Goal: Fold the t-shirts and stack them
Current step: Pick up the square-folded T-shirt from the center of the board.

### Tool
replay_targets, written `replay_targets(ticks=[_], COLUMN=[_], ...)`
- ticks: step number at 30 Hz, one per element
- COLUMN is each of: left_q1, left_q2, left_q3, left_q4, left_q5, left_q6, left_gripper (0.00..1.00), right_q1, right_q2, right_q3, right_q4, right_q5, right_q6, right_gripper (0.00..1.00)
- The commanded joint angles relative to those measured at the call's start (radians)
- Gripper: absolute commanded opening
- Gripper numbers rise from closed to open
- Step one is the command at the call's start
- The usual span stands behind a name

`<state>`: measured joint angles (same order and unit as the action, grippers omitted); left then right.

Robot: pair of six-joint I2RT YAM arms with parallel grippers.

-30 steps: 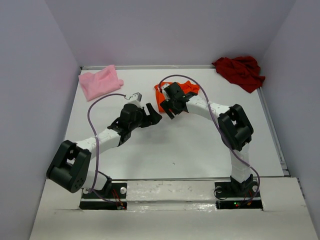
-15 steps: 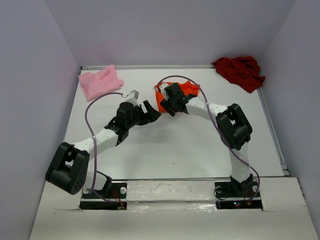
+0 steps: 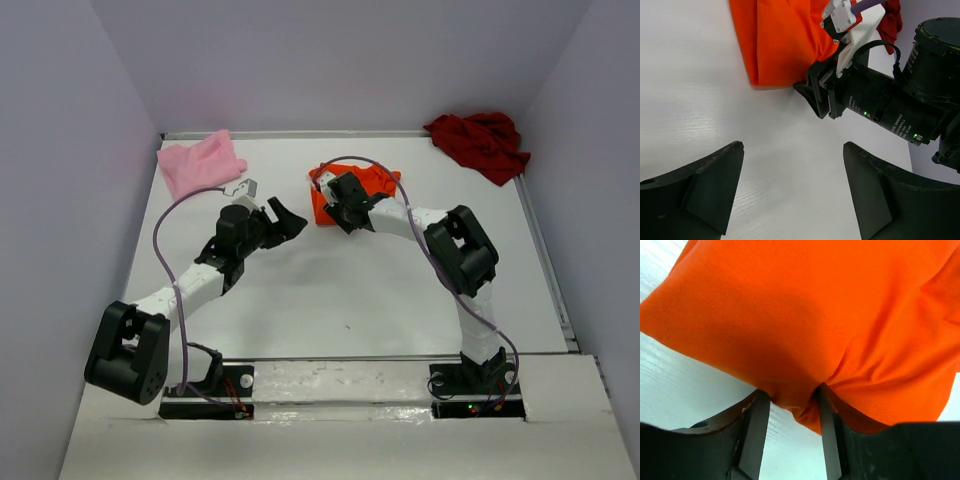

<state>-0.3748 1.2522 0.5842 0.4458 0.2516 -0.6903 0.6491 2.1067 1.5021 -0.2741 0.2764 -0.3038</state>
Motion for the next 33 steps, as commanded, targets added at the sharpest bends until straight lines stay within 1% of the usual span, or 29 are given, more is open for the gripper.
replay_targets(ticks=[1,3,5,10,13,14,20,21,24,26,28,32,33], left_q1=[0.011,0.014,0.019,0.024,0.028,0.028,0.03,0.031,0.031,0.03,0.033,0.04,0.042], left_q2=[-0.014,-0.007,0.004,0.035,0.082,0.098,0.248,0.292,0.354,0.439,0.487,0.595,0.634], left_q3=[-0.02,-0.024,-0.035,-0.07,-0.092,-0.096,-0.081,-0.075,-0.052,-0.031,-0.004,0.028,0.041], left_q4=[0.039,0.045,0.056,0.099,0.148,0.187,0.333,0.352,0.418,0.462,0.493,0.597,0.649], left_q5=[0.017,0.021,0.02,0.011,0.017,0.024,0.064,0.074,0.097,0.12,0.138,0.195,0.216], left_q6=[-0.017,-0.021,-0.026,-0.04,-0.058,-0.07,-0.113,-0.117,-0.141,-0.161,-0.17,-0.23,-0.262], left_gripper=[0.9,0.9,0.9,0.9,0.9,0.9,0.91,0.92,0.93,0.93,0.93,0.93,0.93], right_q1=[0.004,0.004,0.004,0.004,-0.005,-0.015,-0.025,-0.025,-0.034,-0.034,-0.034,-0.034,-0.034], right_q2=[0.027,0.029,0.024,0.009,-0.01,-0.016,-0.065,-0.073,-0.092,-0.103,-0.111,-0.117,-0.12], right_q3=[0.013,0.014,0.015,0.02,0.039,0.046,0.073,0.075,0.081,0.079,0.078,0.078,0.076], right_q4=[0.024,0.023,0.021,0.013,-0.013,-0.02,-0.06,-0.063,-0.074,-0.083,-0.086,-0.094,-0.097], right_q5=[-0.034,-0.028,-0.028,-0.037,-0.048,-0.06,-0.054,-0.052,-0.051,-0.057,-0.059,-0.063,-0.063], right_q6=[0.017,0.022,0.022,0.037,0.06,0.064,0.078,0.08,0.08,0.081,0.084,0.084,0.084], right_gripper=[0.31,0.14,0.01,0.0,0.0,0.0,0.0,0.0,0.0,0.0,0.0,0.0,0.0])
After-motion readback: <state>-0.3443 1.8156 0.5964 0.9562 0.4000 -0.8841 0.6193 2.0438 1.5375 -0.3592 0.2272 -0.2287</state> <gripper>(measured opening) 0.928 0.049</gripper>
